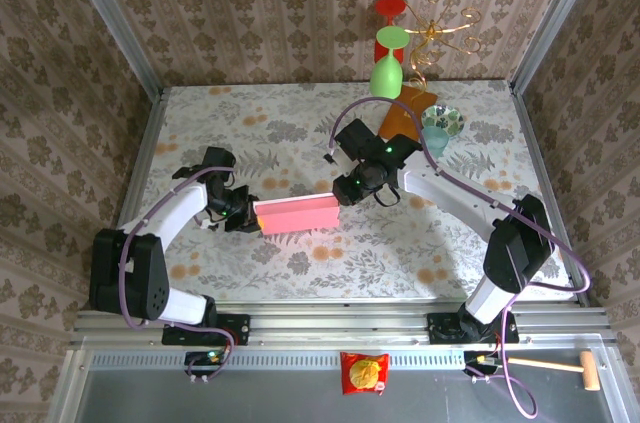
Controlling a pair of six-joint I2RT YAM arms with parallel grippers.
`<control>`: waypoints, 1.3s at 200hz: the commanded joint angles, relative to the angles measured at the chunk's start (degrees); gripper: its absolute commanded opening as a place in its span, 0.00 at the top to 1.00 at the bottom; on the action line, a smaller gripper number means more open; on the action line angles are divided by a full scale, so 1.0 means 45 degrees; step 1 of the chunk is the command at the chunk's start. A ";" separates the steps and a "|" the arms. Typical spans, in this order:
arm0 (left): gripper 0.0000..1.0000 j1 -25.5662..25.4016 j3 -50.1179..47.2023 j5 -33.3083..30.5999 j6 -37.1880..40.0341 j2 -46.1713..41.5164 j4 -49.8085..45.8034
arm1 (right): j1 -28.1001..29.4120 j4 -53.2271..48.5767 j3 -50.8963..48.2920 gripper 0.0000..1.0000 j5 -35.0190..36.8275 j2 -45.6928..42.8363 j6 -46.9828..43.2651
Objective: Fold the paper box
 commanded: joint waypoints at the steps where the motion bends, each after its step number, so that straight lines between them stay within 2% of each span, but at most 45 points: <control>1: 1.00 0.0153 0.0133 -0.0679 -0.0281 0.0253 -0.0246 | 0.0074 0.0003 -0.0008 0.71 0.0226 0.0312 -0.0010; 28: 1.00 0.0162 0.0140 -0.0674 -0.0252 0.0271 -0.0236 | 0.0073 -0.0054 0.0128 0.71 0.0158 0.0458 -0.0107; 67: 1.00 0.0161 0.0183 -0.0661 -0.0252 0.0259 -0.0234 | 0.0073 -0.0033 0.0162 0.82 0.0148 0.0493 -0.0068; 87: 1.00 0.0192 0.0160 -0.0660 -0.0251 0.0274 -0.0223 | 0.0076 -0.0023 0.0173 0.83 0.0138 0.0446 -0.0022; 224: 1.00 0.0202 0.0193 -0.0659 -0.0180 0.0283 -0.0248 | 0.0074 -0.0210 0.0735 0.64 0.0179 0.0510 0.0051; 241: 1.00 0.0203 0.0196 -0.0679 -0.0175 0.0292 -0.0273 | 0.0054 -0.0268 0.0883 0.65 -0.0002 0.0642 0.0001; 260: 1.00 0.0221 0.0191 -0.0658 -0.0165 0.0302 -0.0279 | 0.0054 -0.0384 0.0955 0.72 -0.0169 0.0754 -0.0056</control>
